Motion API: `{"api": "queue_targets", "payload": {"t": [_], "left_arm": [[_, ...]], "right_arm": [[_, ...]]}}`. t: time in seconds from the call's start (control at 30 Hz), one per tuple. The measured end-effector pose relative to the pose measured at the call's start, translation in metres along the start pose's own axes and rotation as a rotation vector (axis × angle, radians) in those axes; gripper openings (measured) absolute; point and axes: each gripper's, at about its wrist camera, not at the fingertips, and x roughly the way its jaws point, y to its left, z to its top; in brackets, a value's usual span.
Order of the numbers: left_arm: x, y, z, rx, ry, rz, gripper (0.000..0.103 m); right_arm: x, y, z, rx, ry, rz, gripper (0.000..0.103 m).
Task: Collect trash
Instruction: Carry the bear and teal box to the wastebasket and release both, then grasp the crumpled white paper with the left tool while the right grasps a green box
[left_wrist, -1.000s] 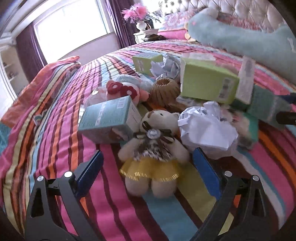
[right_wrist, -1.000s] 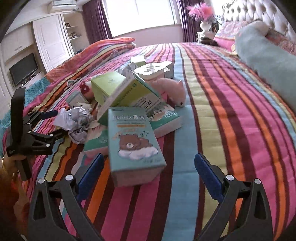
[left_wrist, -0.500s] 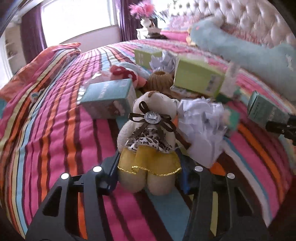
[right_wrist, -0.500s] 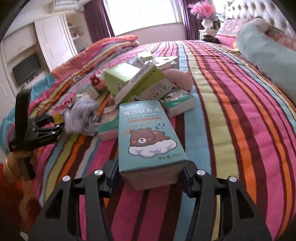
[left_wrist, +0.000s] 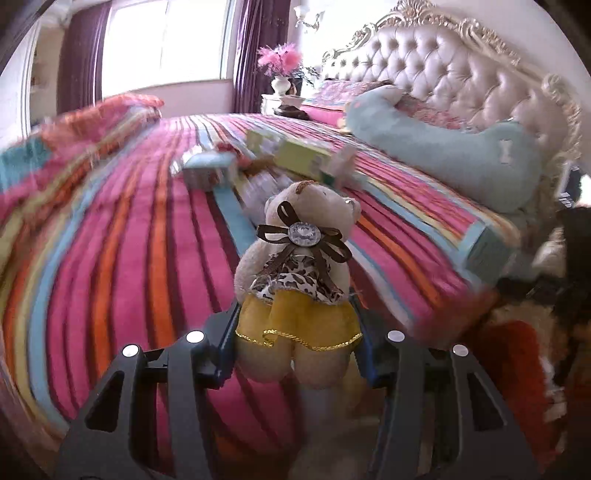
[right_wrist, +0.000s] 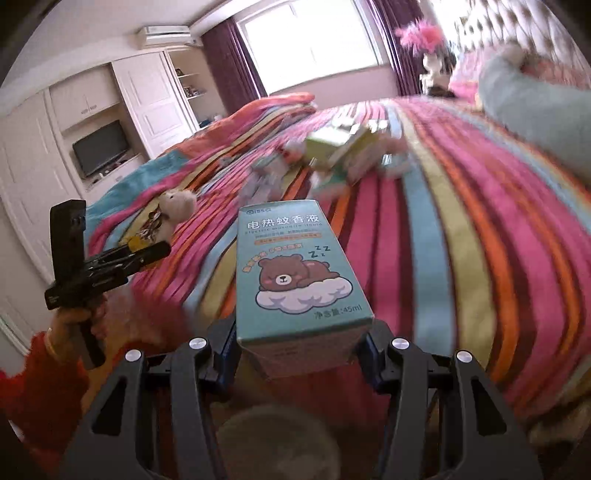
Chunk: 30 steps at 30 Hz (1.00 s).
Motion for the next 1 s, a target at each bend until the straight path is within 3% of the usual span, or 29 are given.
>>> {"api": "queue_targets", "payload": {"t": [0.1,0.2,0.27,0.37,0.53,0.63,0.7,1.0], "left_arm": [[-0.013,-0.028,-0.053,-0.033,0.1,-0.075,0.051],[0.004,-0.059,-0.112,-0.028,0.275,-0.116,0.051],[0.028,-0.078,-0.152,0.01,0.396,-0.059,0.051],[0.054,-0.09,-0.18,0.02,0.524,-0.017,0.051],[0.068,-0.08,-0.177,-0.023,0.57,0.024,0.054],[0.077,-0.076,-0.183,-0.049,0.635,0.053,0.071],[0.078,-0.078,-0.188,-0.042,0.653,0.085,0.079],[0.085,-0.08,-0.198,-0.051,0.693,0.072,0.08]], "right_arm": [[-0.003,0.01,-0.049,0.059,0.093,0.008,0.05],[0.022,0.005,-0.102,0.141,0.249,-0.016,0.051],[0.047,0.0,-0.132,0.179,0.35,-0.033,0.051],[0.067,0.002,-0.15,0.162,0.421,-0.057,0.05],[0.089,0.006,-0.155,0.097,0.484,-0.086,0.051],[0.102,0.01,-0.161,0.079,0.529,-0.066,0.054],[0.105,0.011,-0.166,0.066,0.543,-0.09,0.085],[0.103,-0.007,-0.169,0.174,0.537,-0.109,0.085]]}}
